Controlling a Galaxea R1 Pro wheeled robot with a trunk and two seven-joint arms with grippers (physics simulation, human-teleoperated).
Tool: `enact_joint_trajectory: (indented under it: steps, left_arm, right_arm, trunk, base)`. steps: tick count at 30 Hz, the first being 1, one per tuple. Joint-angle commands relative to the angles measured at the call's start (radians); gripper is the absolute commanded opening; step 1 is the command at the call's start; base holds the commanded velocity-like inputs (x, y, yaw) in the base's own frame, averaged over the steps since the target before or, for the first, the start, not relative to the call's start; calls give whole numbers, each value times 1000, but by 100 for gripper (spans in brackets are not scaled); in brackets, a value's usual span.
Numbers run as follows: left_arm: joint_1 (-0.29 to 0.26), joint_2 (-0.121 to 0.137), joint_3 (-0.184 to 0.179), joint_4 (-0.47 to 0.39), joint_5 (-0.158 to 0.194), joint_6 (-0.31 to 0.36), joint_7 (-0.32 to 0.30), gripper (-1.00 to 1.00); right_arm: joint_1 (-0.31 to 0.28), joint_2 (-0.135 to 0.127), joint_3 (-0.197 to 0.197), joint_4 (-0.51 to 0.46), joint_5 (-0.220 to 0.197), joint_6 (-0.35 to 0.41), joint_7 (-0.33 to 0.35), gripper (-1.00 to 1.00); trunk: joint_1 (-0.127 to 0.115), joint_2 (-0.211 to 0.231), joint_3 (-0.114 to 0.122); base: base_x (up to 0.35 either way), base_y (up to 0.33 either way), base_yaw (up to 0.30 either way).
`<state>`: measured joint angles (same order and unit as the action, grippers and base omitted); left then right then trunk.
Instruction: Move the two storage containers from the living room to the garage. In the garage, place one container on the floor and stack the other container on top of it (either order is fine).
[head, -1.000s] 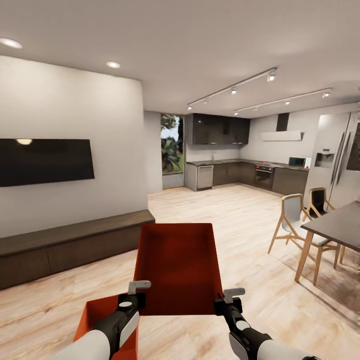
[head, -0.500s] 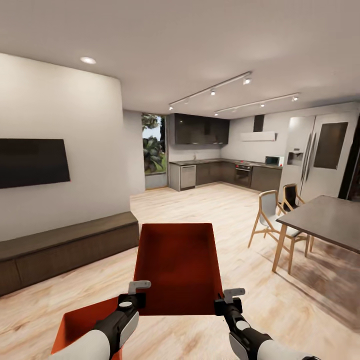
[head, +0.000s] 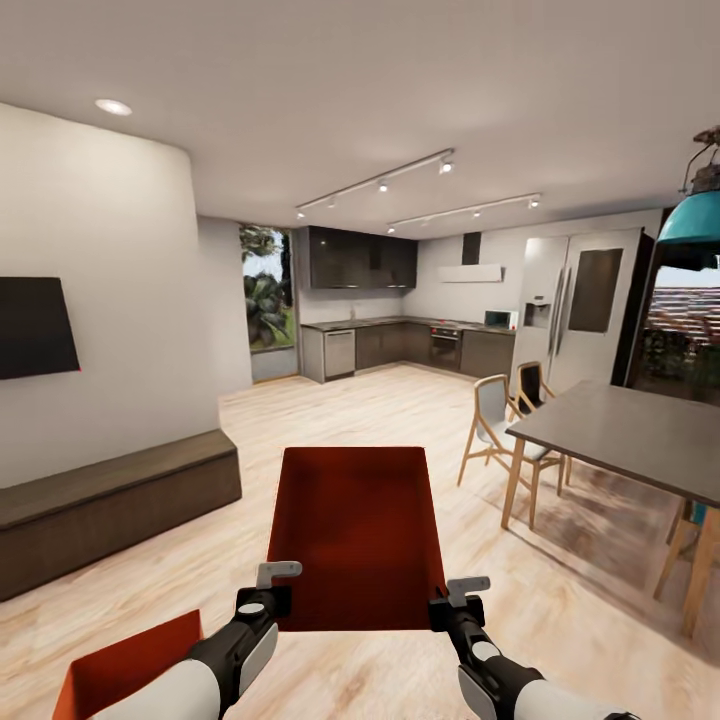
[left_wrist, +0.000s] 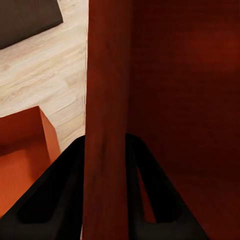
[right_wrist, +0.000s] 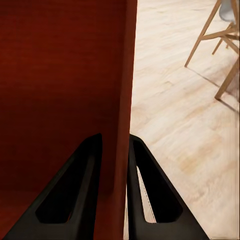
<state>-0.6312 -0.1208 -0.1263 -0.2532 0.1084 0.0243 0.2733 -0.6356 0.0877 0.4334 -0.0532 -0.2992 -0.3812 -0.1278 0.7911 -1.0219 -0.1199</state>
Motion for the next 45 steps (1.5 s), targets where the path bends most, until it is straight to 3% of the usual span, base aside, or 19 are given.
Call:
enact_joint_trajectory:
  steps: [1,45]
  left_arm:
    - [-1,7,17,0,7,3,12,-100]
    - [-1,9,17,0,7,3,12,-100]
  right_arm:
    - [-1,0,1,0,-15,-7,-4,-100]
    - [-1,-2,0,0,-15,-7,0,-100]
  trunk:
    - [0,-1,-1]
    - [0,-1,-1]
  base:
    - [0,0,-264]
    - [0,0,-266]
